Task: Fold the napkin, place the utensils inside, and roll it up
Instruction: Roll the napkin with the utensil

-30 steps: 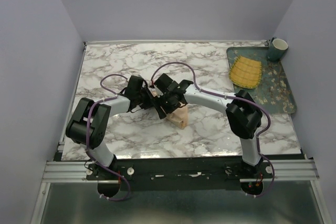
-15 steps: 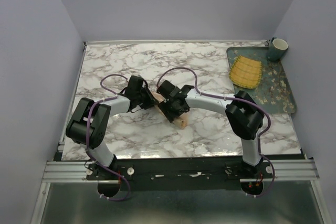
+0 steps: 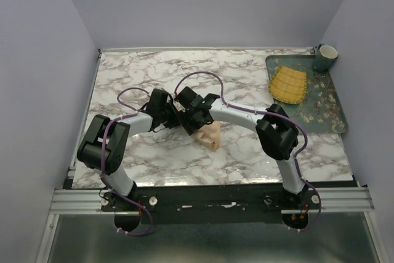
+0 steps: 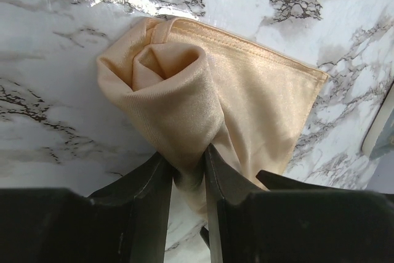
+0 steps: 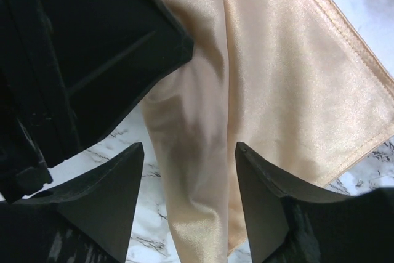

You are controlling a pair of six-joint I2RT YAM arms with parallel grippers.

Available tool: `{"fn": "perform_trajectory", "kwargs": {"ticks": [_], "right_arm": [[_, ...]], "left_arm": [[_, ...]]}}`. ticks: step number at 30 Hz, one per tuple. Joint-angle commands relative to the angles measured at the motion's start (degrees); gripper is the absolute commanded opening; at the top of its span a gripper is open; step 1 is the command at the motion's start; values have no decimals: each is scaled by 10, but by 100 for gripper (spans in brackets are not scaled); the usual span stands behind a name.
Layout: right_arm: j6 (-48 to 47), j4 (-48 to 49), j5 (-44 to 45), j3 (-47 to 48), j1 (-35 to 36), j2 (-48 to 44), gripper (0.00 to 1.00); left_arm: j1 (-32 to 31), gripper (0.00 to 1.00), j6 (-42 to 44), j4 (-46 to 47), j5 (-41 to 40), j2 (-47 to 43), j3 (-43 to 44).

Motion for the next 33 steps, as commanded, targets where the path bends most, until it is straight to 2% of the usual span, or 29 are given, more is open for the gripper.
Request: {"fn": "perform_trajectory", "kwargs": {"ticks": [1, 5, 9, 18, 19, 20, 23, 25, 26, 28, 31, 33], "right_arm": [[7, 6, 2, 7, 4, 17, 66], [23, 21, -15, -14, 4, 21, 63], [35, 47, -34, -40, 2, 21, 54], [31, 75, -28, -82, -9, 18, 53], [32, 79, -25, -87, -10, 20, 50], [31, 81, -23, -92, -13, 20, 41], [27, 92, -5, -105, -19, 19, 26], [25, 101, 1, -115, -21, 16, 22], [25, 106, -2, -119, -25, 11, 15], [25, 124, -13, -139, -30, 1, 12], [23, 174, -54, -171, -43, -33, 10], [28, 221, -143, -209, -66, -52, 9]], "left_arm": [[-2, 34, -2, -23, 1, 1, -2], [-3, 34, -7, -18, 6, 3, -5], [-1, 34, -8, -20, 5, -2, -6], [-1, 35, -11, -21, 7, -9, -10], [0, 34, -11, -20, 7, -10, -10], [0, 35, -11, -20, 7, -12, -11], [2, 36, -10, -18, 6, -18, -14], [4, 38, -9, -18, 6, -22, -19], [7, 40, -9, -16, 5, -26, -20], [11, 41, -9, -14, 7, -33, -25], [21, 50, -2, -20, 5, -50, -32], [22, 60, 9, -32, -12, -78, -30]]}}
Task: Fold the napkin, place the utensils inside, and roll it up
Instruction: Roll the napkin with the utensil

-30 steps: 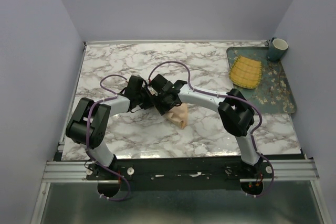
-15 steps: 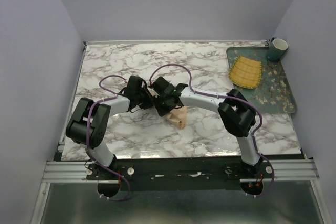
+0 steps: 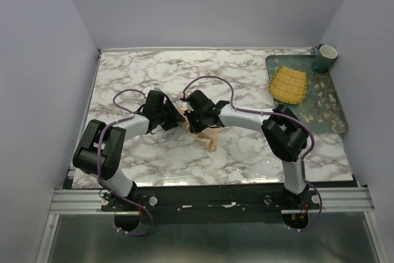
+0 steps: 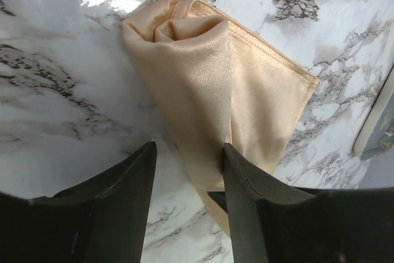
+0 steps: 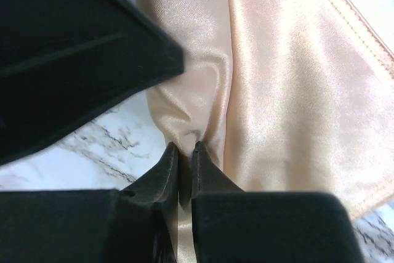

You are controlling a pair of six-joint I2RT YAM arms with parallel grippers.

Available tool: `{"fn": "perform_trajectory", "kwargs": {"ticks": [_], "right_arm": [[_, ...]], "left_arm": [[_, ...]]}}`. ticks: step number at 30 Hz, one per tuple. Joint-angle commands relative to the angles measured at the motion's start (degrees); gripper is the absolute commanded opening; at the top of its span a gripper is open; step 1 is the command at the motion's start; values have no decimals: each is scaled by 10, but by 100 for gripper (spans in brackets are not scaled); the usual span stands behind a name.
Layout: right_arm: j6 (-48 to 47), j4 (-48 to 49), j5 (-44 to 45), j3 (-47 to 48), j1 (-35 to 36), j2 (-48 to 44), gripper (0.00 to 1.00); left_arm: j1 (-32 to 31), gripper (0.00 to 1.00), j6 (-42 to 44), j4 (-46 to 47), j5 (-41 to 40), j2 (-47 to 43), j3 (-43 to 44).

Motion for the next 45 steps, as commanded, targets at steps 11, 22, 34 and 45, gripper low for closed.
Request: {"fn": "perform_trajectory", "kwargs": {"ticks": [11, 22, 34, 45], "right_arm": [[16, 147, -482, -108, -165, 66, 9], [0, 130, -544, -82, -185, 105, 11], [-56, 37, -484, -35, -184, 94, 16], [-62, -142, -192, 30, -117, -6, 44]], "left_arm": [[-2, 68, 22, -36, 10, -94, -33], [-21, 69, 7, 2, 12, 4, 11], [-24, 52, -21, 26, -12, 53, -9], [-24, 43, -19, 26, -9, 27, -25]]}}
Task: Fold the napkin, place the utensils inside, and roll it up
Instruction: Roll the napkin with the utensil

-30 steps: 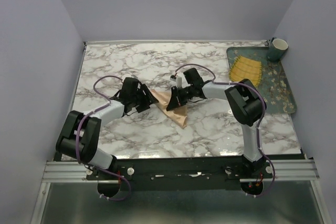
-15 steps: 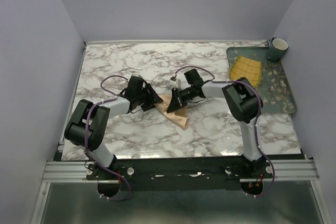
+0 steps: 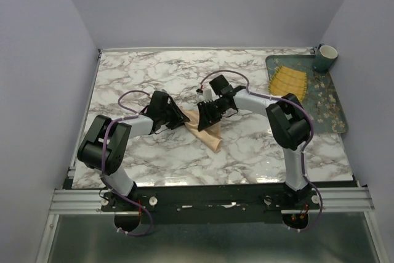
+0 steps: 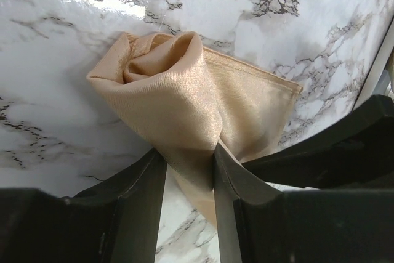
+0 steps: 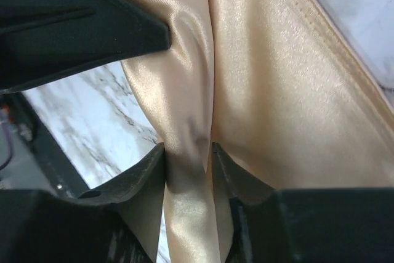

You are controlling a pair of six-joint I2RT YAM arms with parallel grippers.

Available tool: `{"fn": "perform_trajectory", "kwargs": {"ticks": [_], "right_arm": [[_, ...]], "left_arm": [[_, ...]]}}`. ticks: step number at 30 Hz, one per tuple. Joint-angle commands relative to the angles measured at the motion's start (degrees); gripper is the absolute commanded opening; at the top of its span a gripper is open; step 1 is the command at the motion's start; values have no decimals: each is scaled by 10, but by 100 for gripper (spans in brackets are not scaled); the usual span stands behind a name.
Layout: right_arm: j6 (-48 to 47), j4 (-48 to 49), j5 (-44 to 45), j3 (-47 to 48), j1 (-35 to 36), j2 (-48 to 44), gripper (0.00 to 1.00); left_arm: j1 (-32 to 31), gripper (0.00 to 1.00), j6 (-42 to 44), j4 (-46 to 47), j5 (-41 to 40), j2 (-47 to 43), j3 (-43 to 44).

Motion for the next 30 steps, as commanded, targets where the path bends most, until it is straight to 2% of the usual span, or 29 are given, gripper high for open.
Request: {"fn": "perform_trajectory", "kwargs": {"ticks": [1, 2, 5, 8, 13, 16, 20, 23, 24, 25, 30], "right_arm": [[-3, -116, 230, 29, 54, -59, 44], [2, -121, 278, 30, 69, -67, 45], [19, -129, 335, 30, 97, -85, 47], [22, -137, 394, 40, 119, -91, 53], [15, -172, 430, 79, 144, -82, 57], [12, -187, 455, 98, 149, -72, 64], [3, -187, 452, 103, 151, -72, 65], [5, -170, 402, 98, 154, -68, 60], [11, -157, 368, 94, 157, -68, 49], [15, -150, 365, 86, 161, -67, 45], [13, -131, 363, 75, 166, -48, 43]], "left_arm": [[-3, 43, 7, -34, -20, -1, -18], [-3, 43, 8, -35, -20, -1, -16], [-3, 43, 10, -38, -17, -2, -14], [-3, 42, 13, -37, -14, 0, -12], [-3, 42, 13, -35, -10, 6, -10], [-4, 42, 14, -35, -9, 7, -9], [-3, 42, 14, -34, -9, 5, -11], [-3, 41, 13, -34, -8, 6, -11], [-3, 41, 11, -33, -7, 5, -11], [-4, 41, 12, -33, -7, 4, -11], [-3, 41, 13, -34, -7, 2, -11]]}}
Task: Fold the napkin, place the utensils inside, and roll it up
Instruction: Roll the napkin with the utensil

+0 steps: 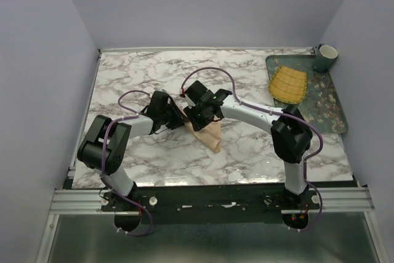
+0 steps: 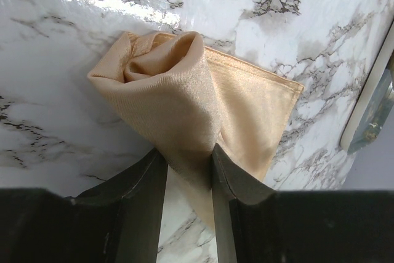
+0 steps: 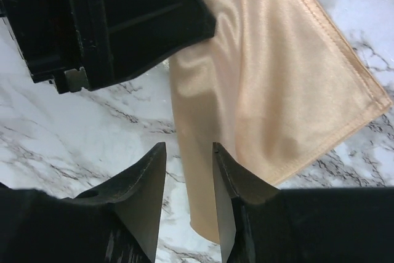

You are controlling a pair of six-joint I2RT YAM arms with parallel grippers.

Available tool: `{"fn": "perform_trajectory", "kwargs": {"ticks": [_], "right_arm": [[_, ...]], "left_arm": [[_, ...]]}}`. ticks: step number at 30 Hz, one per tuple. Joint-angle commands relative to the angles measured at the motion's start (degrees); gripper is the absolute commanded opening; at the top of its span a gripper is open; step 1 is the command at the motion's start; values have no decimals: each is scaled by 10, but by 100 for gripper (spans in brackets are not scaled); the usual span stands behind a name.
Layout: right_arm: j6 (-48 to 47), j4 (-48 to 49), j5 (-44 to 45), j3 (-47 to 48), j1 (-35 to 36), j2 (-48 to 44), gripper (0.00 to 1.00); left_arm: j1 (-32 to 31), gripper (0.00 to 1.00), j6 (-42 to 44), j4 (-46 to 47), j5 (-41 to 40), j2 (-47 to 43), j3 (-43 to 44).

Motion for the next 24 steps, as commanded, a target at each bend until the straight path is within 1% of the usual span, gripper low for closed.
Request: {"fn": "perform_trajectory", "kwargs": {"ticks": [1, 5, 9, 11, 12, 14, 18, 22, 23, 24], "right_arm": [[0, 20, -17, -14, 10, 29, 43], [-9, 27, 0, -34, 10, 34, 46], [-20, 30, 11, -46, 13, 34, 52], [-20, 31, 30, -50, 15, 37, 55], [-21, 34, 33, -56, 18, 37, 59], [-21, 39, 35, -63, 20, 41, 61], [-20, 60, 51, -78, 30, 48, 68], [-10, 83, 92, -97, 40, 53, 68], [-6, 88, 101, -109, 40, 52, 66], [0, 97, 123, -115, 41, 52, 62]], "left_arm": [[-3, 41, 11, -34, -6, 4, -11], [-4, 41, 12, -34, -6, 2, -12], [-3, 40, 11, -32, -4, 5, -12], [-3, 40, 11, -32, -4, 6, -12], [-3, 40, 10, -31, -4, 7, -12], [-4, 40, 10, -31, -4, 6, -12], [-4, 40, 9, -32, 1, 5, -11], [-3, 40, 10, -38, 4, 7, -6], [-4, 40, 10, -38, 6, 8, -5], [-4, 40, 11, -39, 7, 9, -5]]}}
